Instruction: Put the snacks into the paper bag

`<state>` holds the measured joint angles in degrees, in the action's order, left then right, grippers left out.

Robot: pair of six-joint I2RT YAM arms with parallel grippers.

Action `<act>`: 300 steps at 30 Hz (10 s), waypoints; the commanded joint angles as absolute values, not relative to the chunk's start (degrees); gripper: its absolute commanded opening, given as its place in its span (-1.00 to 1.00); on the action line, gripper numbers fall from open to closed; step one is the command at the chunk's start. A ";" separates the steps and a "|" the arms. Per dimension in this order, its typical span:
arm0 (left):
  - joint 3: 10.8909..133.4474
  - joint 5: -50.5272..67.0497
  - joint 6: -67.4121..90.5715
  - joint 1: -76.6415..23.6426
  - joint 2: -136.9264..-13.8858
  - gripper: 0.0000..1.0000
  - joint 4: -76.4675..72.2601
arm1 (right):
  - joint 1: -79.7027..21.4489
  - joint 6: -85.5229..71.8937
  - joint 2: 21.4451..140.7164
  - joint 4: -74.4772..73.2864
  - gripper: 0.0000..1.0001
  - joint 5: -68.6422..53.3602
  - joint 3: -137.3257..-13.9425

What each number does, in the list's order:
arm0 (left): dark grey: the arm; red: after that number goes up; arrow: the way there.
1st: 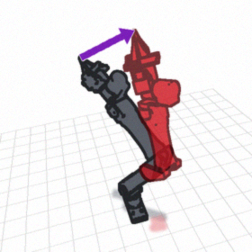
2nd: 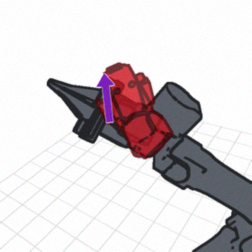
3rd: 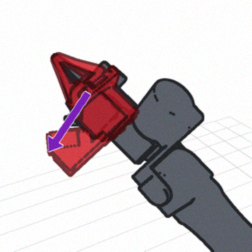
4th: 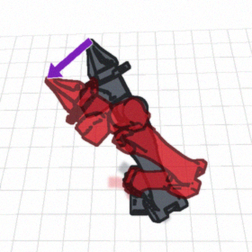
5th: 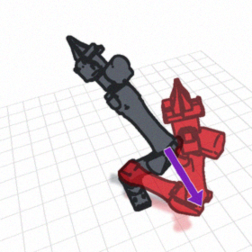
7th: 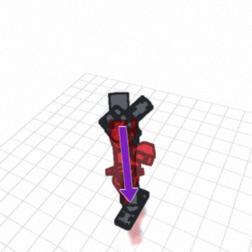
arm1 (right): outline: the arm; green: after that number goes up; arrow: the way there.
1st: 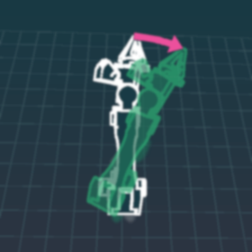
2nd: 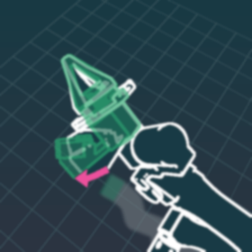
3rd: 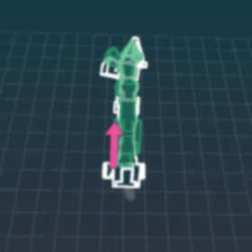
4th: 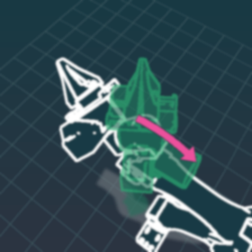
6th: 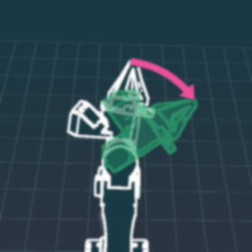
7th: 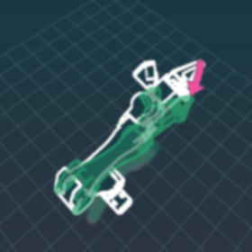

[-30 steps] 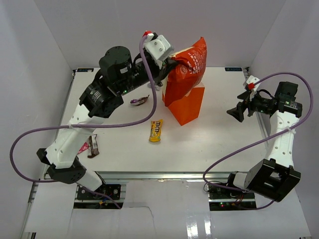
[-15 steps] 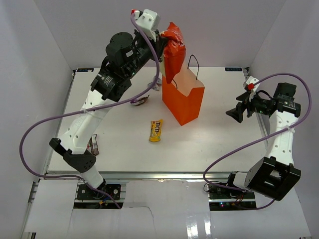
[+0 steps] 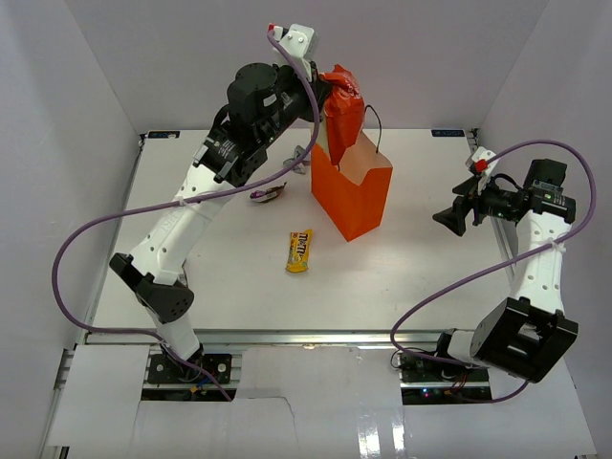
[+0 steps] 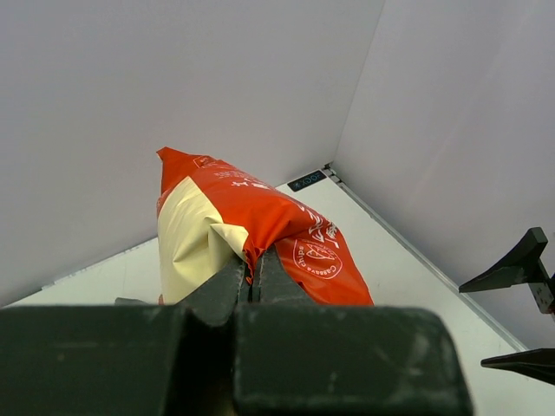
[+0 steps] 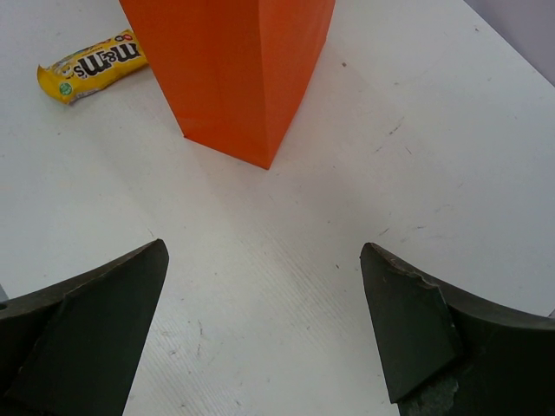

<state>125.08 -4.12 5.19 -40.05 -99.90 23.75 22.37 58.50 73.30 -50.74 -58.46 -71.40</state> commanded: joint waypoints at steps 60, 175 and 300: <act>121.49 -5.25 8.28 -38.67 -93.09 0.83 26.90 | 8.63 79.44 71.81 -62.93 0.82 -50.91 -65.23; 43.94 -13.36 58.45 -38.41 -50.53 0.96 21.80 | -13.27 8.44 86.23 -15.73 -0.30 -31.81 -87.45; 122.77 15.30 21.27 -35.16 -113.12 0.25 12.48 | 6.33 17.31 71.28 -21.18 0.53 -52.03 -66.62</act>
<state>118.39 14.66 20.64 -35.00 -113.27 13.45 6.04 17.37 72.03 -23.35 -50.76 -65.78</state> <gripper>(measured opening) 0.618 0.766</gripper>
